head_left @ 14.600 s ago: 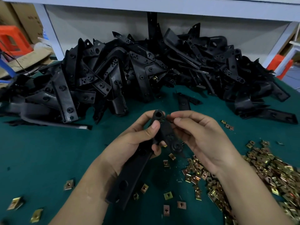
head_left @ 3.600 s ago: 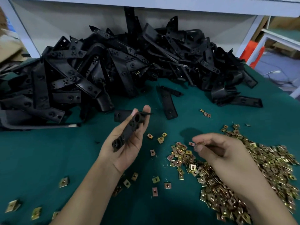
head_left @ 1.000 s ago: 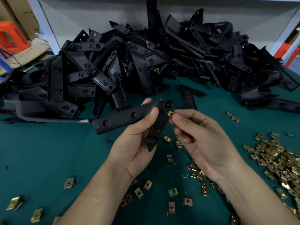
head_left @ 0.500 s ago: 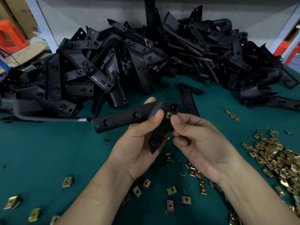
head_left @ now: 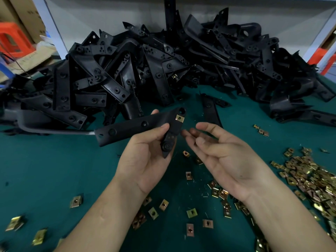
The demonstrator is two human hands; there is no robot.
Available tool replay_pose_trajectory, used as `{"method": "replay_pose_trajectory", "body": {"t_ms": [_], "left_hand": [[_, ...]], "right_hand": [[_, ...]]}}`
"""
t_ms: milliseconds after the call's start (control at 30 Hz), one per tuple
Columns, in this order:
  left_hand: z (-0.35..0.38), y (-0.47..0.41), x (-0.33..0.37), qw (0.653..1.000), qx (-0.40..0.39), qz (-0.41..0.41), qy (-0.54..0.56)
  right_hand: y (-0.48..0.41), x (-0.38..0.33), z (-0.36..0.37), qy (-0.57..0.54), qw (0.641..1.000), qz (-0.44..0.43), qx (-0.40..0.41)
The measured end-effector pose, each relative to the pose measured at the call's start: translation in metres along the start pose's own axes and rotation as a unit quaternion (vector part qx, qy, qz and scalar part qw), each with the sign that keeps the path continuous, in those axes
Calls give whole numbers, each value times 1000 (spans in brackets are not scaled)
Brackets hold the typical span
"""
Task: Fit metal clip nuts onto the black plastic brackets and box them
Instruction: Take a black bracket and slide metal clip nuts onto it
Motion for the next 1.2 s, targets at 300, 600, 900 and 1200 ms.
{"method": "replay_pose_trajectory", "body": {"t_ms": [300, 600, 900, 1200], "left_hand": [[4, 1, -3, 1000, -4, -4, -20], [7, 0, -5, 1000, -11, -4, -26], [5, -1, -5, 1000, -17, -7, -21], [7, 0, -7, 999, -33, 5, -41]], "right_hand": [[6, 0, 5, 39, 999, 21, -16], [2, -3, 5, 68, 997, -7, -42], [3, -9, 8, 164, 983, -51, -58], [5, -5, 7, 161, 985, -50, -36]]}}
Point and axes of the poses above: each hand's wrist, its own y-axis away from the middle knuckle, its own z-axis out of the palm, x = y × z, the point moved 9 cm from there along -y, towards the middle knuckle, and after that the axes turned 13 degrees about -z, right-handed, at the moved point
